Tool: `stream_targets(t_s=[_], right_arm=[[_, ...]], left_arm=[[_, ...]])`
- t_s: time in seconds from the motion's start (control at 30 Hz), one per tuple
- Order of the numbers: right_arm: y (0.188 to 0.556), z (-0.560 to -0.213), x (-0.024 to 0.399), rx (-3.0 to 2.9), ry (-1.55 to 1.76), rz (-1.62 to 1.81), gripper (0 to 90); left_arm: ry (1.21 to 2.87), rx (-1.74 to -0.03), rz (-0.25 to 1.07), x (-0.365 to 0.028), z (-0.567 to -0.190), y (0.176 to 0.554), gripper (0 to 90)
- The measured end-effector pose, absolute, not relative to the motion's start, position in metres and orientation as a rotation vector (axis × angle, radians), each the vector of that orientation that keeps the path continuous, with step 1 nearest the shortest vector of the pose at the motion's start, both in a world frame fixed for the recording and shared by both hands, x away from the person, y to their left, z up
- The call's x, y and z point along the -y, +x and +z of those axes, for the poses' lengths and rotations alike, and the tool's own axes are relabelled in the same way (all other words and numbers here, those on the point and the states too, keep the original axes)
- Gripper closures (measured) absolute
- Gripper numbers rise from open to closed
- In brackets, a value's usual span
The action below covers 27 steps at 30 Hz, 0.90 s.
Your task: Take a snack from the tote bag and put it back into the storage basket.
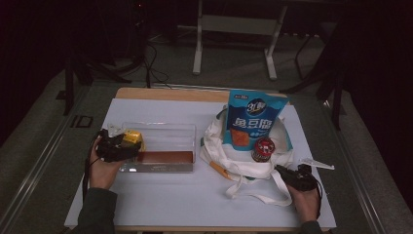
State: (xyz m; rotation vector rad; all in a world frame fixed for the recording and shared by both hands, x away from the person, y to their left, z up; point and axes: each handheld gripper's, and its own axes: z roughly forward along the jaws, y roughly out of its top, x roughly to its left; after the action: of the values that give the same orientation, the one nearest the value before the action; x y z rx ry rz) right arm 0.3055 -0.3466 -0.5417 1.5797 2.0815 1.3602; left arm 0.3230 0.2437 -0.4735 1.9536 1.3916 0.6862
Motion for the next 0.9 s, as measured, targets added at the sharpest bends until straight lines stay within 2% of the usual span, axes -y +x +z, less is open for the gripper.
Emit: stream_targets(t_s=[0.43,0.9], right_arm=[[0.3056,-0.5417,0.3466,-2.082,1.581,1.36,71.4],[0.3056,-0.5417,0.3467,-2.083,1.579,1.359,71.4]], left_arm=[[1.937,-1.39,0.663,-0.2478,-0.472,0.3232,25.4],[1.937,-1.387,0.707,-0.2463,-0.4719,0.3147,24.5]])
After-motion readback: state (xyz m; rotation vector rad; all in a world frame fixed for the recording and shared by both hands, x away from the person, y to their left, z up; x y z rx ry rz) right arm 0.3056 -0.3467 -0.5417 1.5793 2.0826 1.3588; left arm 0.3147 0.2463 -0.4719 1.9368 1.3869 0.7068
